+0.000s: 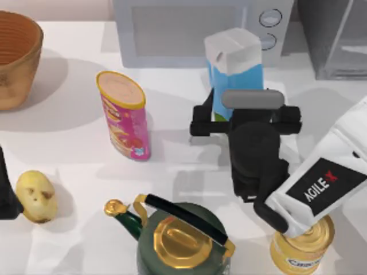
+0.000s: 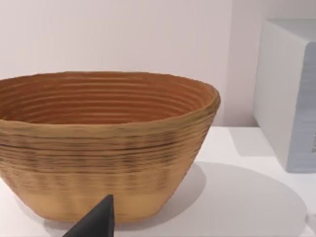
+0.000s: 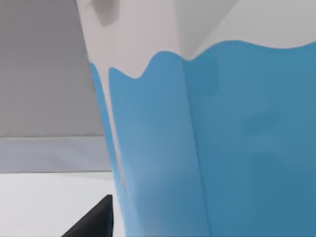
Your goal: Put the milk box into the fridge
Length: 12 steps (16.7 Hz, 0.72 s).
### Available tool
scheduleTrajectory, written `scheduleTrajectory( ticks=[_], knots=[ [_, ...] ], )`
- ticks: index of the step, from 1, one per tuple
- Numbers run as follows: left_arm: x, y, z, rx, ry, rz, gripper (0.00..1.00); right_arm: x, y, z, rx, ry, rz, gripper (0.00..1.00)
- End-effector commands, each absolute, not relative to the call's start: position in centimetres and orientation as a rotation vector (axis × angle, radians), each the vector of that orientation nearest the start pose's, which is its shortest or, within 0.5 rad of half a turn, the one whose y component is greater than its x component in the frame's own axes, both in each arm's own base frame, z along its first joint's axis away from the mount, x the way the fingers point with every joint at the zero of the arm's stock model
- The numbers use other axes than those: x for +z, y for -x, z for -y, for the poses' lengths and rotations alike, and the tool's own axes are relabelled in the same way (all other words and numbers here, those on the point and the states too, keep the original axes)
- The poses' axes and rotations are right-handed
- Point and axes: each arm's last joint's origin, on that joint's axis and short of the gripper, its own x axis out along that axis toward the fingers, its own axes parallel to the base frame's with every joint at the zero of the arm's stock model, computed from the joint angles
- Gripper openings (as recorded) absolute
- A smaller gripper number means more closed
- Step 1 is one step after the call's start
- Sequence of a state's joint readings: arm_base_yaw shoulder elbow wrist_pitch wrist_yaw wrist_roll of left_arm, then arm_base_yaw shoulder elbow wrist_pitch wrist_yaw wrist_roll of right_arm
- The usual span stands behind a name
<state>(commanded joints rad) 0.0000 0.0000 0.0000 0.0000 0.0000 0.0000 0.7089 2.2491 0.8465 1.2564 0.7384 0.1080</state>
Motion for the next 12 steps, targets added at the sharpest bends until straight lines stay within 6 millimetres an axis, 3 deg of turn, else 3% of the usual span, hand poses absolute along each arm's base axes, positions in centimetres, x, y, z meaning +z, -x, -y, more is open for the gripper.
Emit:
scheduleTrajectory(
  ticks=[2,12],
  knots=[
    [16.0,-10.57,0.12,0.0,0.0,0.0,1.0,6.01,-30.09,-23.46,-0.01,-0.002,-0.101,1.0],
    [16.0,-10.57,0.12,0.0,0.0,0.0,1.0,6.01,-30.09,-23.46,-0.01,-0.002,-0.101,0.25]
  ],
)
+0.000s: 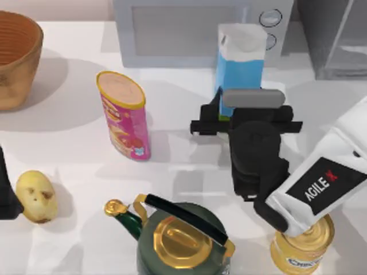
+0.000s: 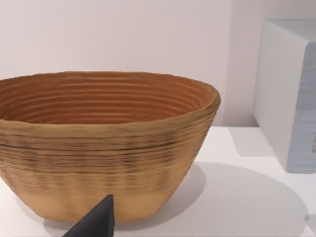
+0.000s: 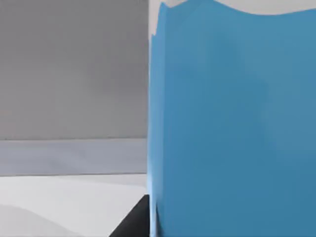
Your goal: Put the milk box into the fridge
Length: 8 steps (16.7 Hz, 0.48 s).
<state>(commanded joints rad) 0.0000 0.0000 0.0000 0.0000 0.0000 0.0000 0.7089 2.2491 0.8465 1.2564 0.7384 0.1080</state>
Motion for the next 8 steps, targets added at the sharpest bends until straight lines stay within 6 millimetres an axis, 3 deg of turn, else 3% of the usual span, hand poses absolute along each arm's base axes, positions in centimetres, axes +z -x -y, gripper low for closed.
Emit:
scheduleTrajectory(
  ticks=[3,8],
  knots=[
    [16.0,-10.57,0.12,0.0,0.0,0.0,1.0,6.01,-30.09,-23.46,-0.01,-0.002,-0.101,0.02],
    [16.0,-10.57,0.12,0.0,0.0,0.0,1.0,6.01,-30.09,-23.46,-0.01,-0.002,-0.101,0.0]
  ],
)
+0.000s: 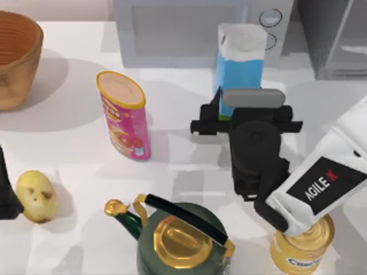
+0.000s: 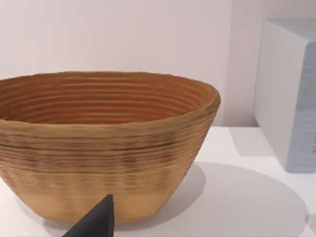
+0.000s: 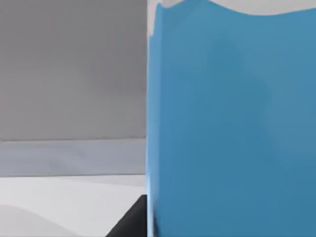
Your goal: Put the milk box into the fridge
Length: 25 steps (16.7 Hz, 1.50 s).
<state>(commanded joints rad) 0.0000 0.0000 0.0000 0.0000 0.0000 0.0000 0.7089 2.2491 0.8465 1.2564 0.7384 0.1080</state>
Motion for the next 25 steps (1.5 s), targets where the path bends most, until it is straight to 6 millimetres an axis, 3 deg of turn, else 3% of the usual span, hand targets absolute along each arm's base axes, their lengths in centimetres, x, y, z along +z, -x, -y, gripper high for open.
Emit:
scheduleTrajectory(
  ticks=[3,4,7,10,13,15,17,19,25],
  knots=[
    [16.0,-10.6,0.1,0.0,0.0,0.0,1.0,6.0,-30.1,-23.5,-0.01,-0.002,-0.101,0.0],
    [16.0,-10.6,0.1,0.0,0.0,0.0,1.0,7.1,-30.3,-23.7,-0.006,-0.026,-0.076,0.0],
    [16.0,-10.6,0.1,0.0,0.0,0.0,1.0,7.4,-30.2,-23.9,0.002,-0.018,-0.09,0.0],
    [16.0,-10.6,0.1,0.0,0.0,0.0,1.0,9.1,-30.1,-24.4,0.021,0.001,-0.123,0.0],
    [16.0,-10.6,0.1,0.0,0.0,0.0,1.0,12.7,-30.2,-24.9,0.036,0.02,-0.142,0.0],
    [16.0,-10.6,0.1,0.0,0.0,0.0,1.0,16.2,-30.2,-25.0,0.039,0.012,-0.125,0.0],
    [16.0,-10.6,0.1,0.0,0.0,0.0,1.0,19.6,-30.2,-24.6,0.026,-0.007,-0.098,0.0],
    [16.0,-10.6,0.1,0.0,0.0,0.0,1.0,21.6,-30.2,-24.0,0.003,-0.023,-0.08,0.0],
    [16.0,-10.6,0.1,0.0,0.0,0.0,1.0,22.0,-30.2,-23.8,-0.002,-0.026,-0.078,0.0]
  ],
)
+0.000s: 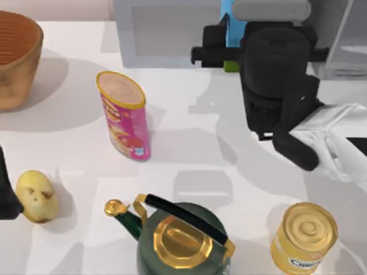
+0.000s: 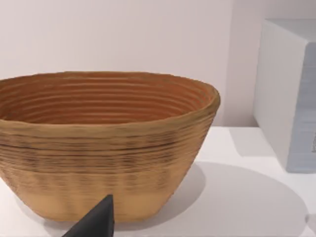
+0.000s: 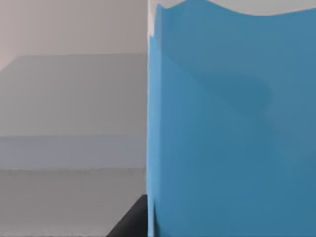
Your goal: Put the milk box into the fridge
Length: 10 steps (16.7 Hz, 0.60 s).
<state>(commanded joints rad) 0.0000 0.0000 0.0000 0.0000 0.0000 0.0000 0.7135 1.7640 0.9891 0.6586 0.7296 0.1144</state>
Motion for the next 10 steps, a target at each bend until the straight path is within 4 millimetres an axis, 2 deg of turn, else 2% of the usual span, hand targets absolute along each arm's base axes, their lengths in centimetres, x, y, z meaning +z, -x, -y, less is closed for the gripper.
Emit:
scheduleTrajectory(
  ticks=[2,5,7,10],
  knots=[
    [16.0,-10.6,0.1,0.0,0.0,0.0,1.0,21.7,-30.2,-22.7,-0.007,-0.002,-0.098,0.0],
    [16.0,-10.6,0.1,0.0,0.0,0.0,1.0,21.3,-29.4,-18.9,-0.013,0.058,-0.161,0.0],
    [16.0,-10.6,0.1,0.0,0.0,0.0,1.0,21.1,-28.0,-15.6,-0.01,0.088,-0.205,0.0],
    [16.0,-10.6,0.1,0.0,0.0,0.0,1.0,21.6,-24.6,-11.0,0.036,0.087,-0.23,0.0]
  ],
)
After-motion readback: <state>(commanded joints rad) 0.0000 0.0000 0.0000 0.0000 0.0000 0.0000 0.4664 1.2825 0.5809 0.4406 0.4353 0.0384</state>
